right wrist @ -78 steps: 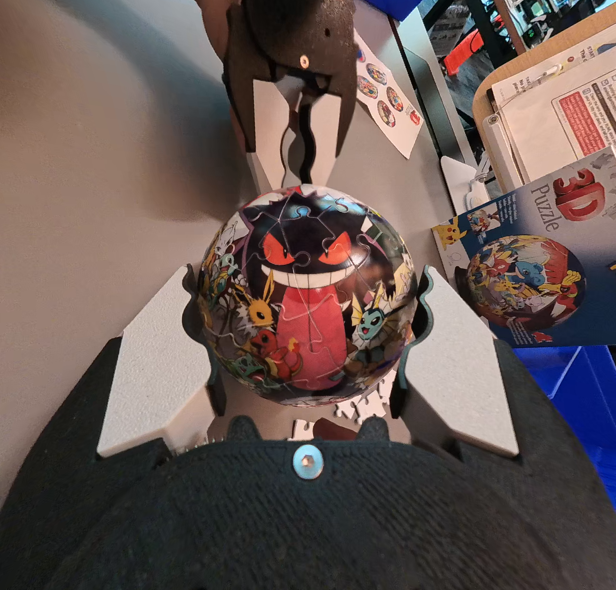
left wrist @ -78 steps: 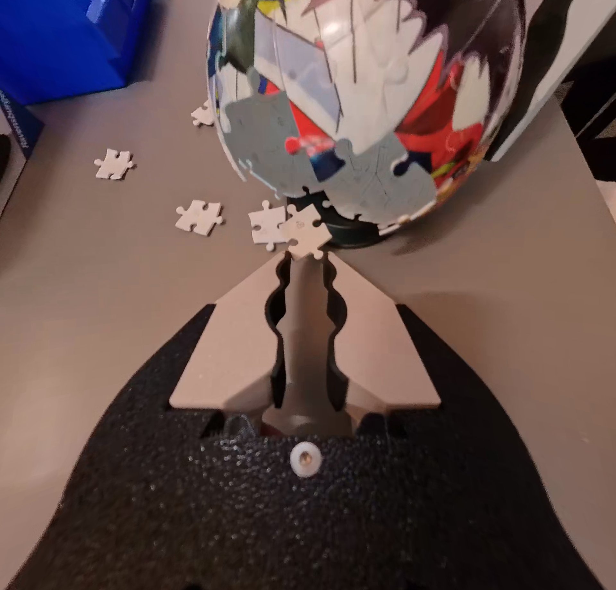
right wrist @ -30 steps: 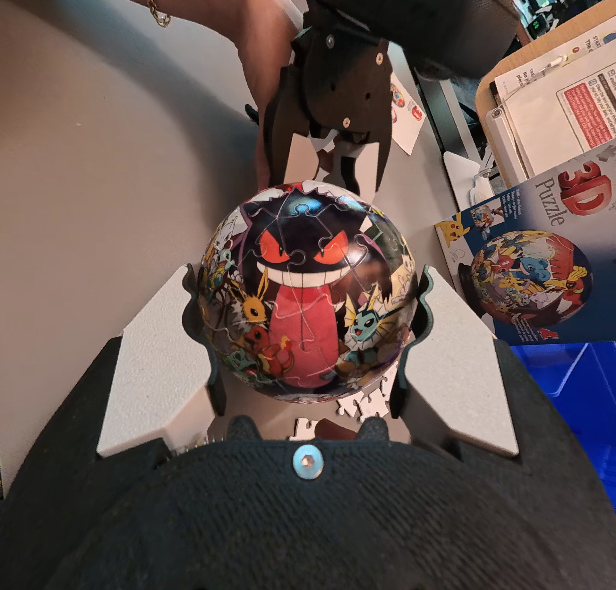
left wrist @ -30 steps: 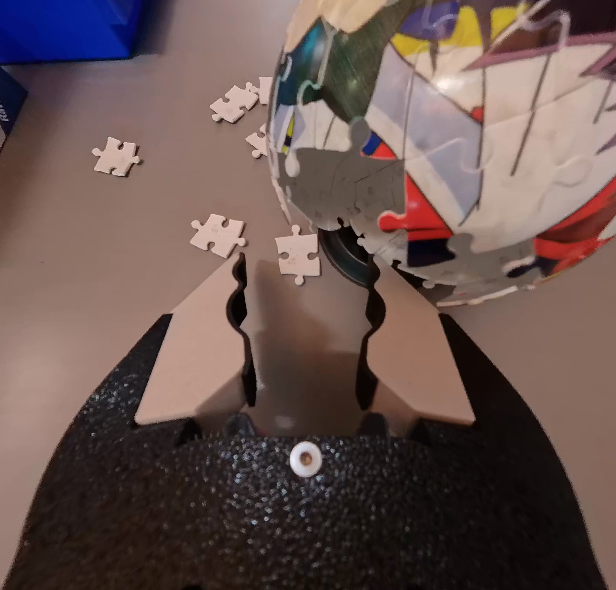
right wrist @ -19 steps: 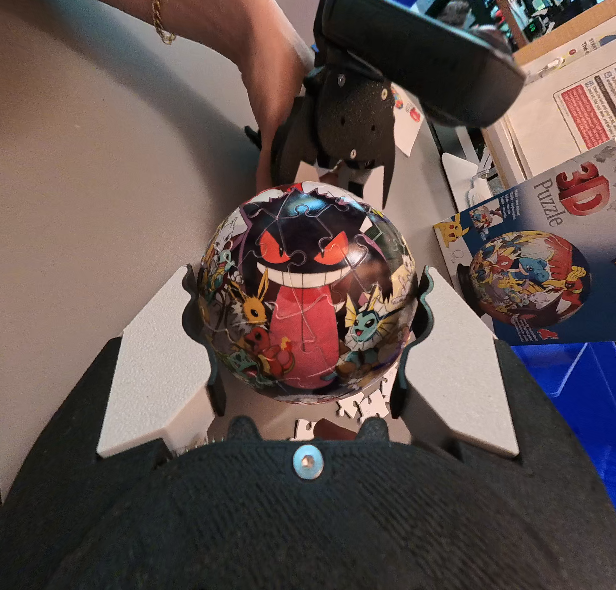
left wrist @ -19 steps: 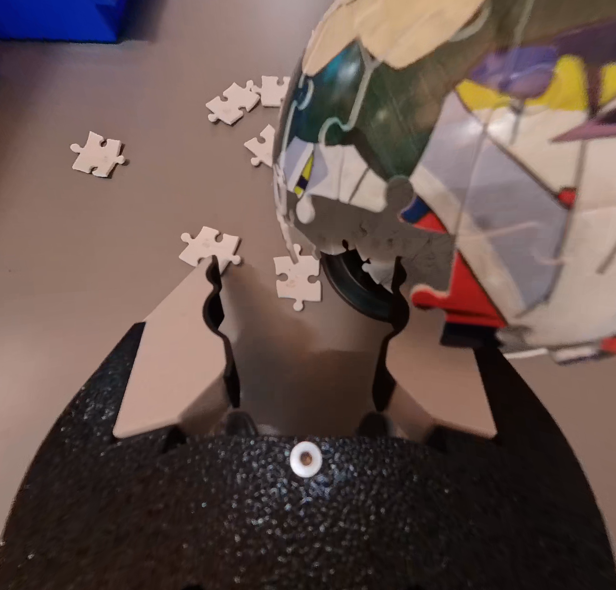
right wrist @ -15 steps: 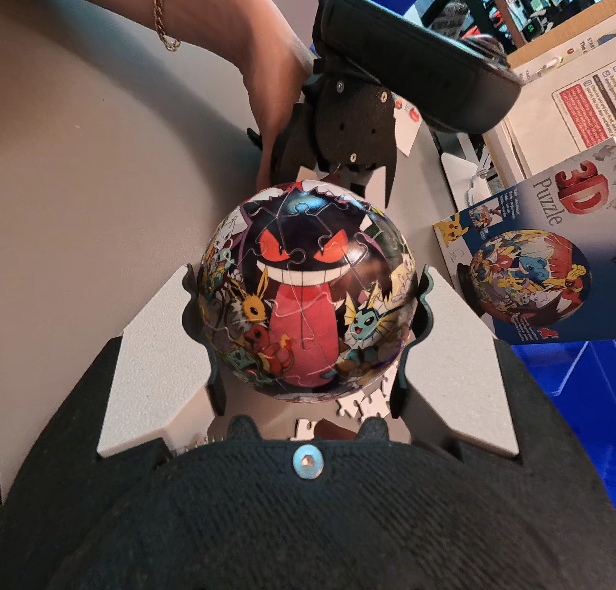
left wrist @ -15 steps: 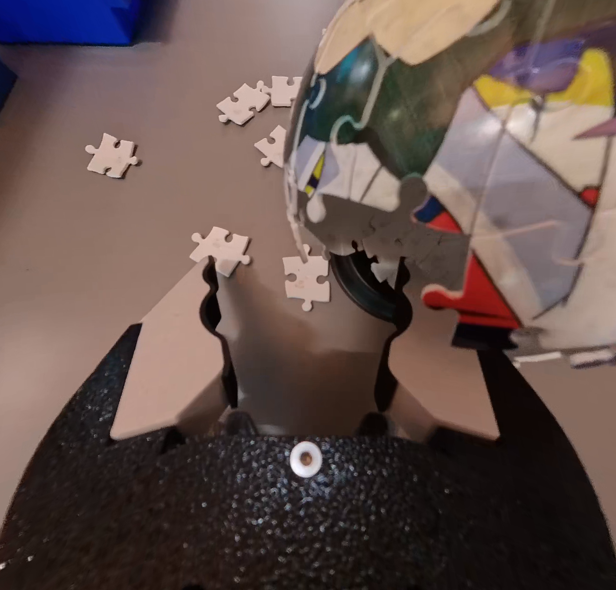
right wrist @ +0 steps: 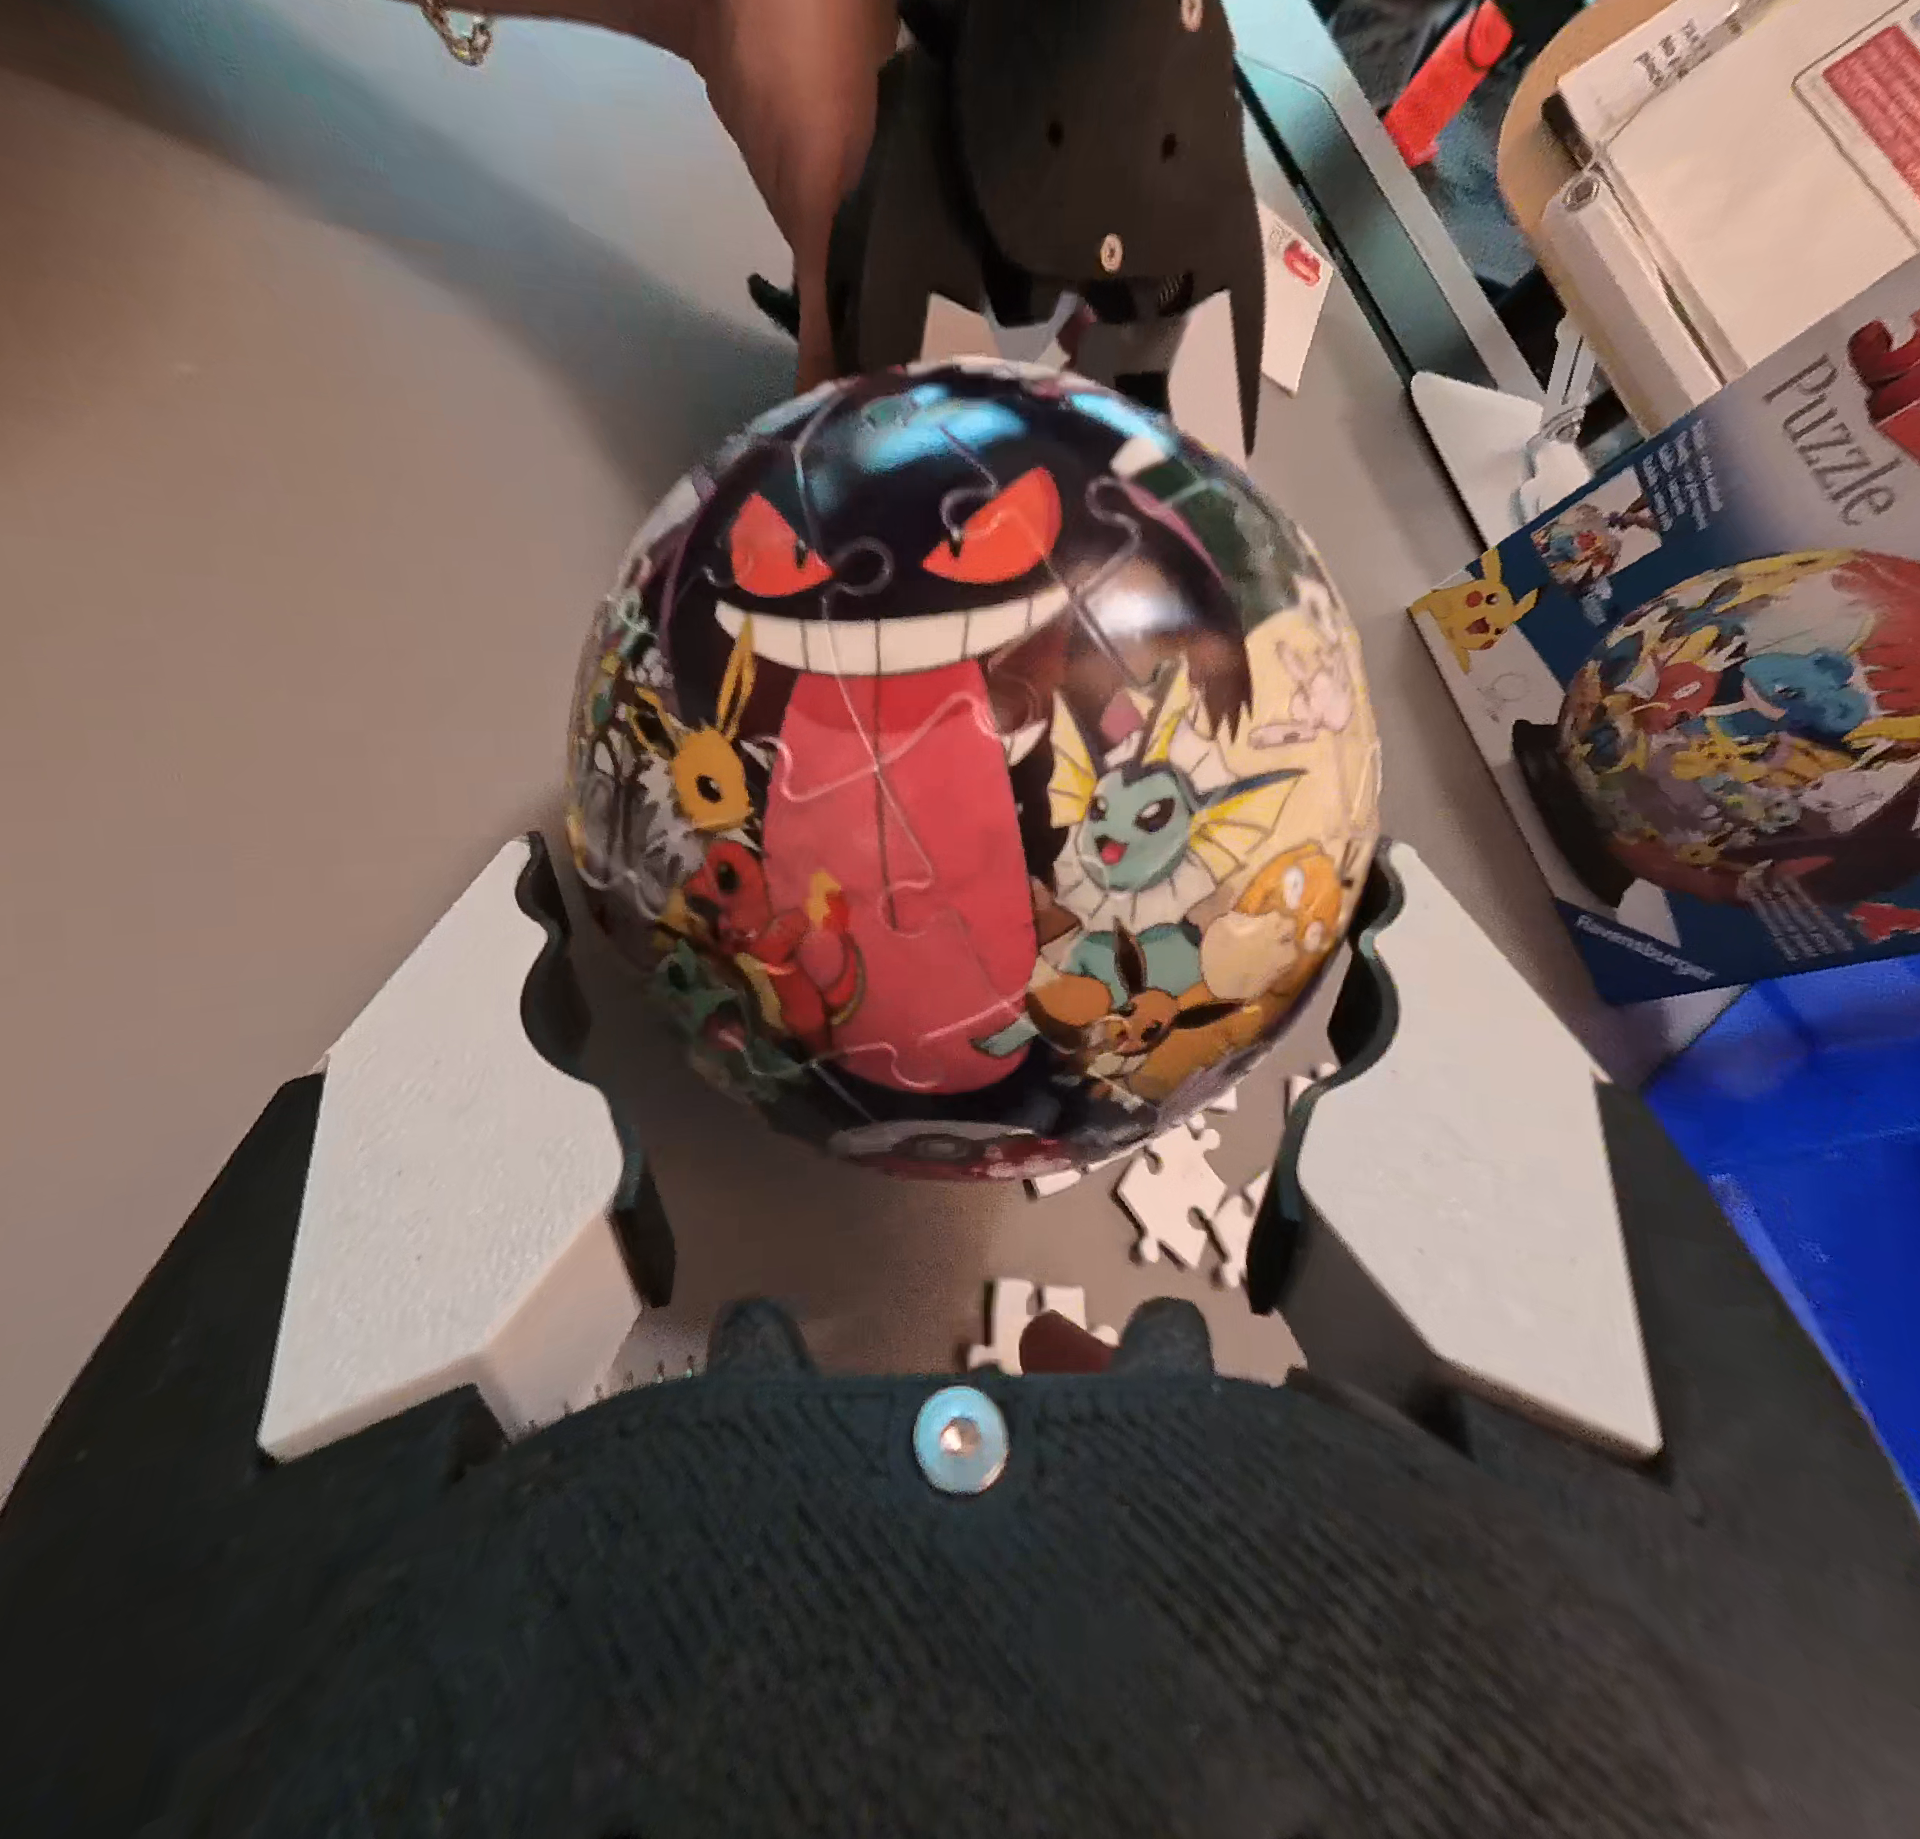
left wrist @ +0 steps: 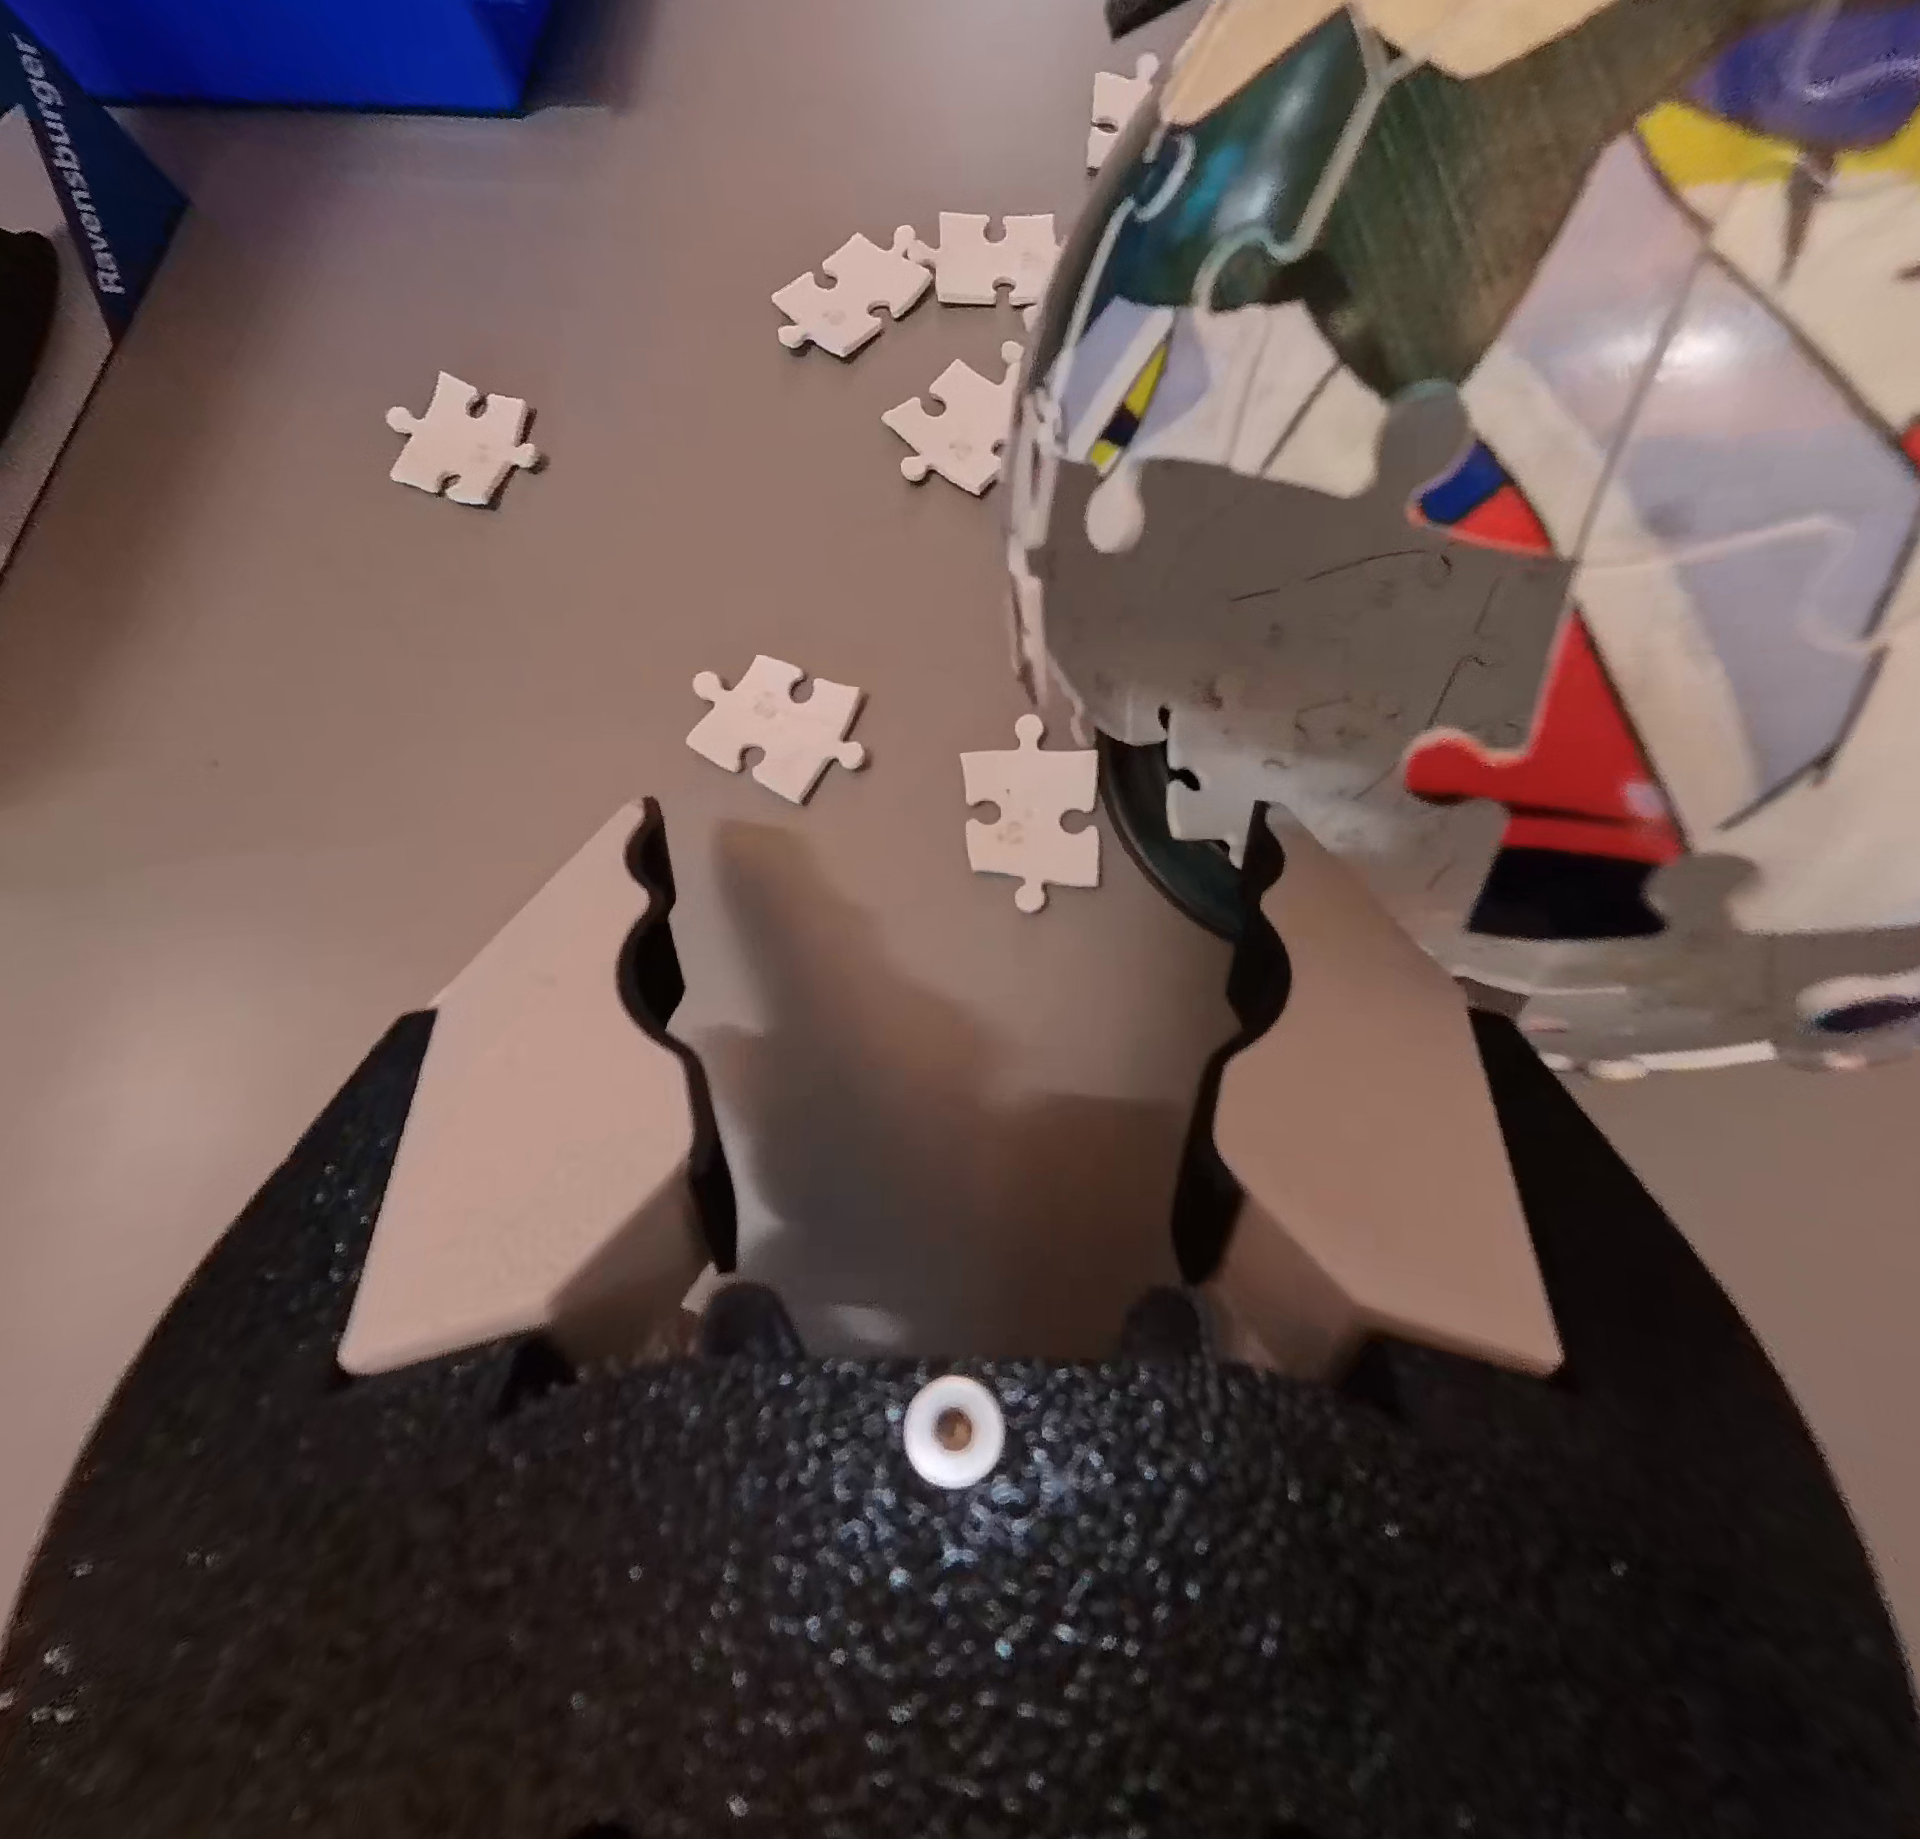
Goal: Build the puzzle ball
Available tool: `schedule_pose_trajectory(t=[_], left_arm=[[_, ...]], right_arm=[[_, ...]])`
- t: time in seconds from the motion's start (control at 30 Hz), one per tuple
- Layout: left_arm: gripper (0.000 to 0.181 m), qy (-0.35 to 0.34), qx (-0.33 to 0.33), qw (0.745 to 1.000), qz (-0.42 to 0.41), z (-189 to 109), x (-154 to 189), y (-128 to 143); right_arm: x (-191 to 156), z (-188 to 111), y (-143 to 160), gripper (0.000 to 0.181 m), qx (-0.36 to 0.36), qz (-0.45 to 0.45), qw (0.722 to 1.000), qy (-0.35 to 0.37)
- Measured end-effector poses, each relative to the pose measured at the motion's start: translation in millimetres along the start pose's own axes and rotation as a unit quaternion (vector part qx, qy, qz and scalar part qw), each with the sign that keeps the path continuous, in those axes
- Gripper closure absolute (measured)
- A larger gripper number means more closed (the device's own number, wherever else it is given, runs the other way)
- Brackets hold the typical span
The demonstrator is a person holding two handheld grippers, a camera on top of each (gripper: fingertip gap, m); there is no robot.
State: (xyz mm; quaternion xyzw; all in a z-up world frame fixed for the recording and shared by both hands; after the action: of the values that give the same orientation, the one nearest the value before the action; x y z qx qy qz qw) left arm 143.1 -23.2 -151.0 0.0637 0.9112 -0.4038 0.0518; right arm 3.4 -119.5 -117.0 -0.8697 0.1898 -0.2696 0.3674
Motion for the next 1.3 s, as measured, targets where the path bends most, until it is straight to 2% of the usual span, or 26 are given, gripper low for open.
schedule_pose_trajectory(t=[0.13,0.27,0.63,1.3], left_arm=[[0.078,-0.007,-0.002,1.0,-0.012,-1,-3,1],[0.083,-0.006,-0.004,1.0,-0.021,-3,-1,3],[0.081,0.023,-0.013,0.999,-0.035,1,8,3],[0.078,0.033,0.011,0.998,-0.044,1,18,-1]], right_arm=[[4,9,4,0.029,0.022,0.004,1.0,0.005],[6,11,5,0.031,0.036,0.016,0.999,-0.004],[5,5,3,0.032,0.001,0.039,0.999,-0.037],[-1,-20,6,0.032,-0.051,0.076,0.992,-0.083]])
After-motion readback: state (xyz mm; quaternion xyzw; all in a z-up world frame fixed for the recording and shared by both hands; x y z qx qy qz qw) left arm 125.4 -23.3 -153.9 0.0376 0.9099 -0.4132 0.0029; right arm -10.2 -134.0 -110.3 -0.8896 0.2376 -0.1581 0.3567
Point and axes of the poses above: each gripper's, where its closed fingertips meet, z out along the fingers, y out of its underside, x = y × z across the jaws, the point moved 9 cm from there along -z, back along the fingers, and after that the axes turned 9 degrees about -y, right-handed, at the moved point
